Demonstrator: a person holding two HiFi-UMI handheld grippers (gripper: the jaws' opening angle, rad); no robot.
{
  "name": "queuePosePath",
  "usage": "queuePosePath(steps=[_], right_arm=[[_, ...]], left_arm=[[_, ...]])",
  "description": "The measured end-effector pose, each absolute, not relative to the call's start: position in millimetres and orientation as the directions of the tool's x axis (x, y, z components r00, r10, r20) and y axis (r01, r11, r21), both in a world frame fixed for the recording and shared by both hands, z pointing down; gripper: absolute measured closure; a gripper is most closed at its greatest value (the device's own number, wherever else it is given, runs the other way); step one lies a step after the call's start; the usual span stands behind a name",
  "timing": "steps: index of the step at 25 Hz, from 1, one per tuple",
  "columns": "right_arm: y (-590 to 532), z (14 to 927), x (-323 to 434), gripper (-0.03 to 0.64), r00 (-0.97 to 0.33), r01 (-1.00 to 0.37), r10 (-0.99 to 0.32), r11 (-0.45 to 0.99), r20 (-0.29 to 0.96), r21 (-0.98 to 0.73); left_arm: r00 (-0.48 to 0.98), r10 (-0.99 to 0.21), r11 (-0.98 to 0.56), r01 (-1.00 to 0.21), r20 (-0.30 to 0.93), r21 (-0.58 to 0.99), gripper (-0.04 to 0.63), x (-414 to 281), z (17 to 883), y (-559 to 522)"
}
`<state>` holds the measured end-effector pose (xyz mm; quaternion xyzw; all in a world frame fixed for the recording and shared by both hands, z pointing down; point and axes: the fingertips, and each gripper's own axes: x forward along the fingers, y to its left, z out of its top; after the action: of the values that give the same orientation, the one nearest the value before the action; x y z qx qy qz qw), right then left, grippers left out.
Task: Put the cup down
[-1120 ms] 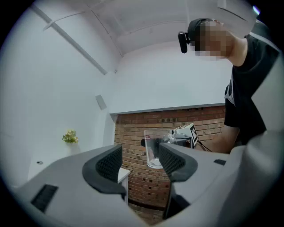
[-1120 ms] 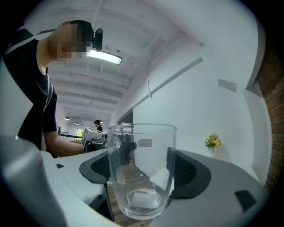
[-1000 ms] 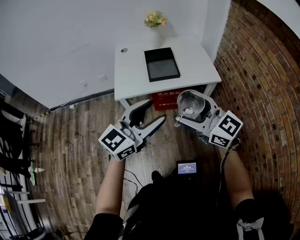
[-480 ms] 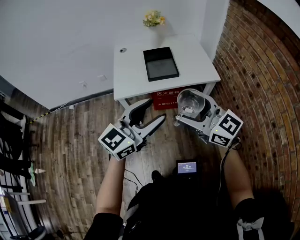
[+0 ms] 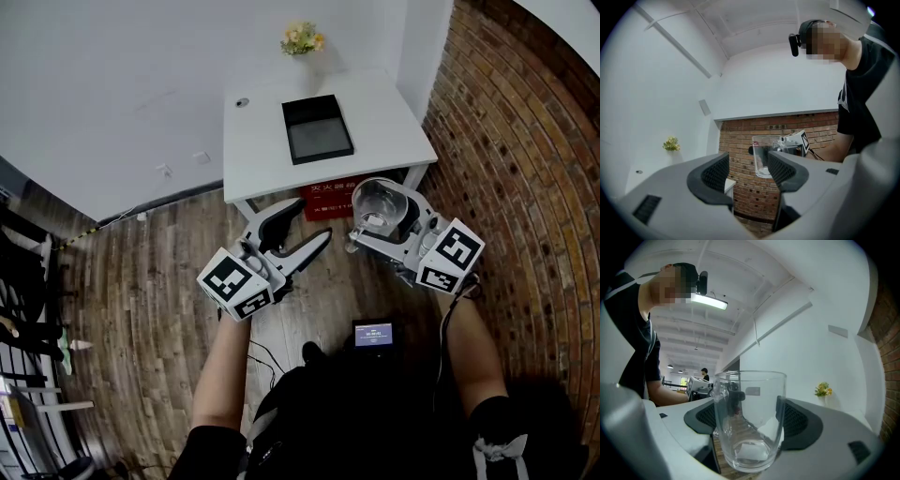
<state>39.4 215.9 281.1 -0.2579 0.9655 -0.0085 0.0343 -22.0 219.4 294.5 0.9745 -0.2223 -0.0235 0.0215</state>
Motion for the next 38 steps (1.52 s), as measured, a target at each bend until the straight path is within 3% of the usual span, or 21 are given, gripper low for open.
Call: queuePosePath(steps=[16, 38], right_arm=[[202.8, 287.6, 83.0, 0.242, -0.878, -0.473, -0.475, 0.88, -0.063, -0.043], [153.9, 299.3, 80.1, 0.242, -0.87, -0.487, -0.489, 0.872, -0.056, -0.044]], left_arm=[[0.88, -0.474, -0.88, -0.472, -0.023, 0.045, 0.344, 20.2, 294.7, 205.3], [0.878, -0.477, -0.878, -0.476, -0.026, 0.05, 0.344, 13.0, 309.1, 148.0]])
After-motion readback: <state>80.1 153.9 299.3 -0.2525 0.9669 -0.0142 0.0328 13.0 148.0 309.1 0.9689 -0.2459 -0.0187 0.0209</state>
